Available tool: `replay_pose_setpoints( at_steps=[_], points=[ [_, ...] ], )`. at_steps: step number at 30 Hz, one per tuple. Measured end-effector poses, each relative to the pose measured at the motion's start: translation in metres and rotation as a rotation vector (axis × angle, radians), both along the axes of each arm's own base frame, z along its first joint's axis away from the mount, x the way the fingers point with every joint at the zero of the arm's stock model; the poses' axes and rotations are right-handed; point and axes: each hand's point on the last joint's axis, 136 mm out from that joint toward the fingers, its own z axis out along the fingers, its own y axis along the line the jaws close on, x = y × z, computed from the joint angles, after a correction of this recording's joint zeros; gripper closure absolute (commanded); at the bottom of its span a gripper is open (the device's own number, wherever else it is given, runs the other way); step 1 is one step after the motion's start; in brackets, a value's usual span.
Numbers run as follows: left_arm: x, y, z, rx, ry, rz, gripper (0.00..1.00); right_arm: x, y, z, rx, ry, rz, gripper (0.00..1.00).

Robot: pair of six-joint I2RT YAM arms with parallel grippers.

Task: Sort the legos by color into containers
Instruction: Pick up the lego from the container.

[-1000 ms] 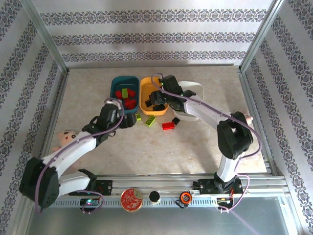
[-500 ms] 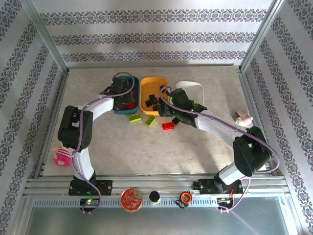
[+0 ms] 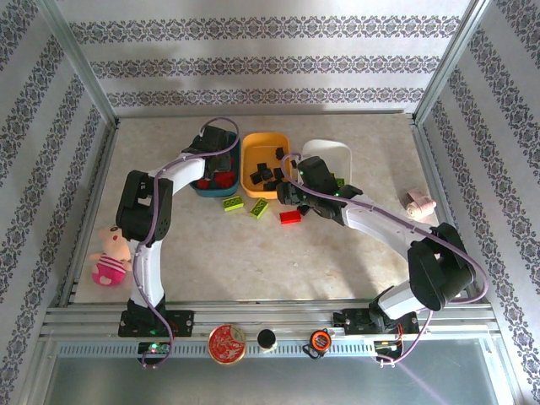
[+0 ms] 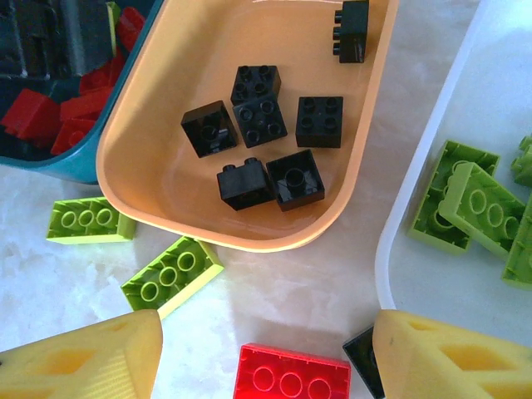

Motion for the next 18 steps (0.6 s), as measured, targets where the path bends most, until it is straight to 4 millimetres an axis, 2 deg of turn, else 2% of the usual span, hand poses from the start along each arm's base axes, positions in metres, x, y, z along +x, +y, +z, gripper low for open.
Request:
replay_pose_setpoints(
  at_steps=[9, 18],
  points=[
    [0.0069, 0.0026, -0.0045, 0.037, 0.005, -0.006, 0.61, 0.0026, -0.0015, 0.0057, 0.011, -0.017, -0.006, 0.32],
    [0.0081, 0.0022, -0.0045, 0.038, 0.003, -0.008, 0.72, 0.0059, -0.0055, 0.0064, 0.013, -0.02, -0.018, 0.32]
  ],
)
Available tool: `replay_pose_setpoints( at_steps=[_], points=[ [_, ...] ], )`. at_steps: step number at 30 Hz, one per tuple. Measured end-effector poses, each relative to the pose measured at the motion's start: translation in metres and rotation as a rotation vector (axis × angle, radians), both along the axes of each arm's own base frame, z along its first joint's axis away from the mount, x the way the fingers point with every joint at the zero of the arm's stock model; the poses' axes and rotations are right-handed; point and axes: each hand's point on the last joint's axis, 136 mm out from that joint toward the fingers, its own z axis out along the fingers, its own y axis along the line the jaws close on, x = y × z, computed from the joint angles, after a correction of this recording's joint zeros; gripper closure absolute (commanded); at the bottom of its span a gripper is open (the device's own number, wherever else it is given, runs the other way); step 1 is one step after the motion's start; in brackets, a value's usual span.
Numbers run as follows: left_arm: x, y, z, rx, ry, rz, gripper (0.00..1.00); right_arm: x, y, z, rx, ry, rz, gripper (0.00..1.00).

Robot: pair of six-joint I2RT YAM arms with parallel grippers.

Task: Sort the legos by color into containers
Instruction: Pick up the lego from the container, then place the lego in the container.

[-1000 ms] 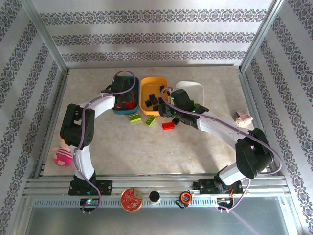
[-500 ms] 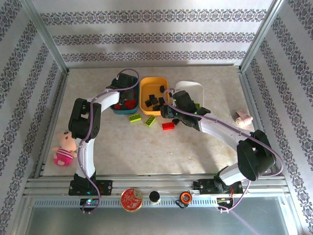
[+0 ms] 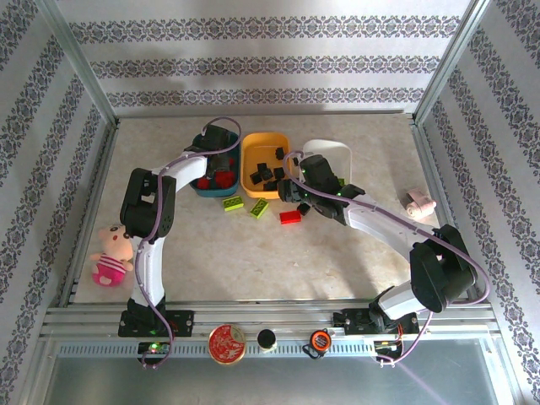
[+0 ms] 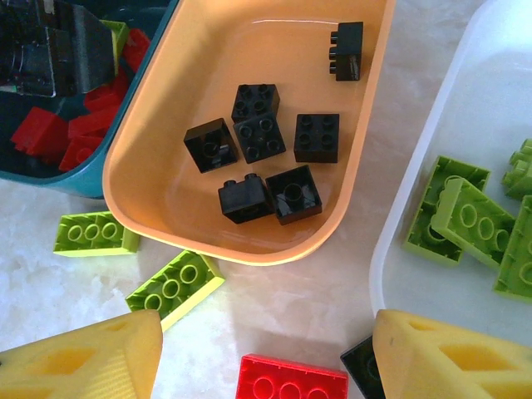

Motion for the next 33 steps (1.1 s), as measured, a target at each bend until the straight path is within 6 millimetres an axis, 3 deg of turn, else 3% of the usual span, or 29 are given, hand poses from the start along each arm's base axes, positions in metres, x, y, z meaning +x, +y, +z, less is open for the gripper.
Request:
replay_pose_setpoints(
  at_steps=[8, 12, 14, 17, 20, 24, 27, 30, 33],
  points=[
    [-0.013, -0.001, 0.011, -0.021, -0.003, -0.014, 0.73, 0.001, -0.003, -0.002, 0.002, -0.002, -0.008, 0.32],
    [-0.025, -0.009, 0.048, -0.051, -0.062, -0.038, 0.73, -0.006, -0.015, -0.006, 0.003, 0.001, -0.025, 0.32],
    [-0.031, -0.025, 0.076, -0.066, -0.113, -0.072, 0.73, -0.009, -0.023, -0.004, 0.012, -0.004, -0.044, 0.32],
    [-0.044, -0.074, 0.11, -0.098, -0.187, -0.17, 0.73, -0.014, -0.039, 0.0, 0.028, -0.021, -0.085, 0.32],
    [-0.065, -0.143, 0.123, -0.15, -0.214, -0.311, 0.73, -0.021, -0.058, 0.001, 0.036, -0.035, -0.141, 0.32],
    [-0.092, -0.234, 0.108, -0.251, -0.166, -0.476, 0.73, -0.036, -0.084, 0.002, 0.031, -0.063, -0.207, 0.32],
    [-0.094, -0.283, 0.089, -0.312, -0.124, -0.541, 0.72, -0.047, -0.097, 0.007, 0.034, -0.088, -0.243, 0.32],
    [-0.088, -0.317, 0.068, -0.357, -0.087, -0.567, 0.71, -0.057, -0.105, 0.011, 0.043, -0.113, -0.257, 0.31],
    [-0.076, -0.337, 0.054, -0.394, -0.071, -0.566, 0.53, -0.065, -0.11, 0.012, 0.049, -0.125, -0.265, 0.29]
  ],
)
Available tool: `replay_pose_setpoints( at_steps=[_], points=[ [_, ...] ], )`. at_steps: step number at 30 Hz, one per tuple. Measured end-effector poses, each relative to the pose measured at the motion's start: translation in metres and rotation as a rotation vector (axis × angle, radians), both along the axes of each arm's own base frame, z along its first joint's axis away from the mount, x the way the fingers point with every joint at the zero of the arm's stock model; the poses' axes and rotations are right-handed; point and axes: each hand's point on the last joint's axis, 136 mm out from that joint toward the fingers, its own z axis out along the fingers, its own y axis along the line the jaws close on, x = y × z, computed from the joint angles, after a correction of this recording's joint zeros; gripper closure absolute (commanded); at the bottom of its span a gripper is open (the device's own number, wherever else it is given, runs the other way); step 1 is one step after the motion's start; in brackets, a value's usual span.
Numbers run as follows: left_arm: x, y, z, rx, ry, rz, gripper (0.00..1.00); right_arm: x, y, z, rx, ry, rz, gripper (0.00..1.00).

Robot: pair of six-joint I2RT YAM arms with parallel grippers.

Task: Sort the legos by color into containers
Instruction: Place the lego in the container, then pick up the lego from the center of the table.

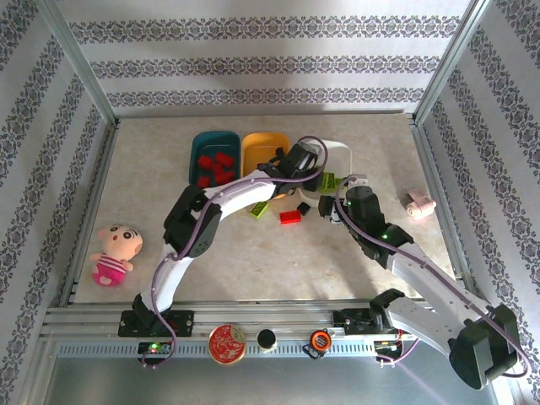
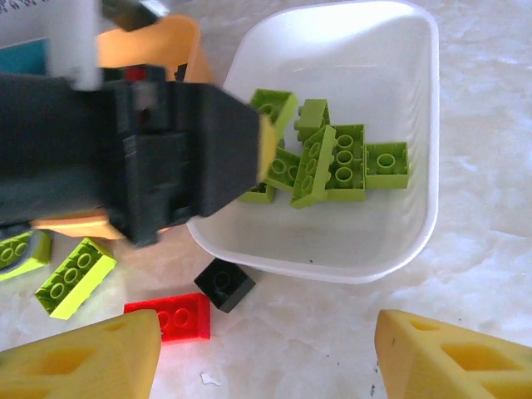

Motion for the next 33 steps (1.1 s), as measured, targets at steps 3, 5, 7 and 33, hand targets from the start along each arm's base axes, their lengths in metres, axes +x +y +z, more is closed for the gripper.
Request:
replay_pose_setpoints(
  at_steps=[3, 5, 7, 33],
  points=[
    [0.01, -0.012, -0.002, -0.033, 0.014, 0.008, 0.37, -0.007, -0.003, -0.006, -0.003, 0.011, -0.002, 0.28],
    [0.014, -0.016, 0.004, -0.057, 0.015, 0.016, 0.32, -0.011, -0.005, -0.013, -0.009, 0.027, -0.002, 0.28],
    [0.015, -0.018, 0.012, -0.076, 0.013, 0.02, 0.3, -0.014, -0.007, -0.017, -0.013, 0.039, -0.002, 0.28],
    [-0.182, 0.274, 0.076, -0.174, -0.201, 0.407, 0.0, 0.01, 0.174, -0.074, 0.027, 0.201, 0.242, 0.33]
  ],
)
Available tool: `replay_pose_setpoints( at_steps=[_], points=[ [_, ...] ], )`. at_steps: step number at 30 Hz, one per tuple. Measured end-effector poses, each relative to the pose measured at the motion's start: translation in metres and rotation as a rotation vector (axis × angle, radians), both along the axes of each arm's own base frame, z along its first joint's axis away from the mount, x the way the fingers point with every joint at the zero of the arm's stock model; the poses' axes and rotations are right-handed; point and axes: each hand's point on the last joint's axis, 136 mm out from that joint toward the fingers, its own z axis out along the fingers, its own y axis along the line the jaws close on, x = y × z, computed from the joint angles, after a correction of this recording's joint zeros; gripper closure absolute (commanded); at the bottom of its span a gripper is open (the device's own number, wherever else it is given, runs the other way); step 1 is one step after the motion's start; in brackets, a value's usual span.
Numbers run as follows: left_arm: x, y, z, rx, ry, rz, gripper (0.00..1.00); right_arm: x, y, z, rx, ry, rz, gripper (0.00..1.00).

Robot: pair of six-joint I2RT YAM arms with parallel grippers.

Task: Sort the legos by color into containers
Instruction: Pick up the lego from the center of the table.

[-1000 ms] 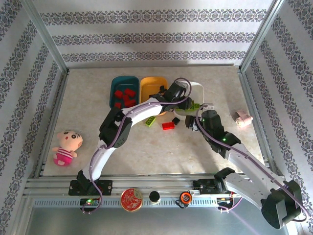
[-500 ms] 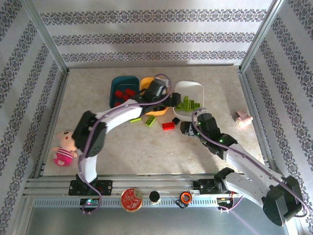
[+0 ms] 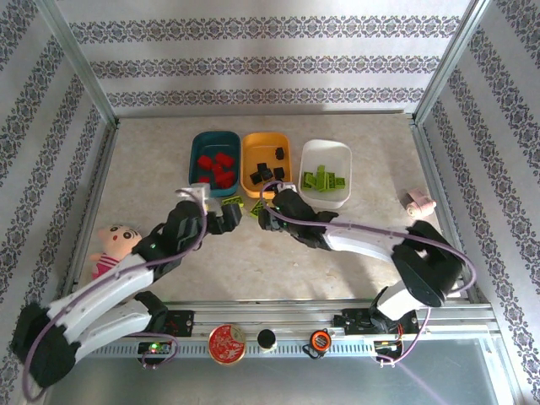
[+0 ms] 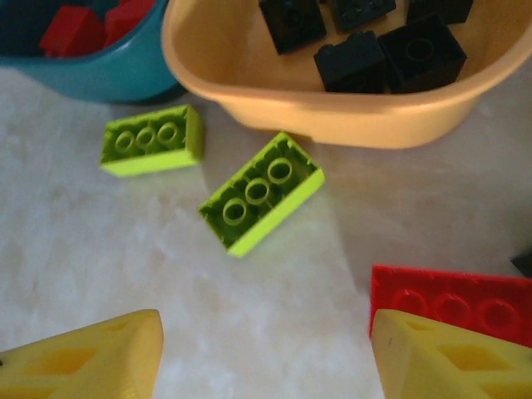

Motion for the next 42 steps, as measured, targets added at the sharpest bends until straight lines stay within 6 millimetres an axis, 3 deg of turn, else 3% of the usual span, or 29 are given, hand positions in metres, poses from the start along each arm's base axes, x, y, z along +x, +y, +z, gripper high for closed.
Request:
replay_pose_setpoints(
  at_steps=[4, 8, 21, 28, 36, 42],
  points=[
    [-0.017, 0.023, 0.006, -0.039, -0.059, 0.057, 0.0, 0.019, 0.002, -0.024, -0.01, 0.023, -0.122, 0.33],
    [-0.023, 0.031, 0.001, -0.033, -0.056, 0.075, 0.0, 0.032, 0.002, -0.043, -0.021, 0.039, -0.211, 0.32],
    [-0.029, 0.03, -0.024, -0.012, -0.008, 0.049, 0.0, 0.049, 0.017, -0.041, 0.046, 0.029, -0.291, 0.33],
    [-0.032, 0.032, -0.012, -0.04, -0.046, 0.049, 0.0, 0.036, 0.028, -0.037, 0.008, 0.011, -0.241, 0.33],
    [-0.034, 0.034, -0.003, -0.062, -0.078, 0.053, 0.0, 0.024, 0.015, -0.008, -0.147, -0.031, -0.047, 0.29],
    [-0.034, 0.035, -0.003, -0.06, -0.078, 0.056, 0.0, 0.029, -0.006, -0.03, -0.215, 0.143, 0.167, 0.27]
  ],
)
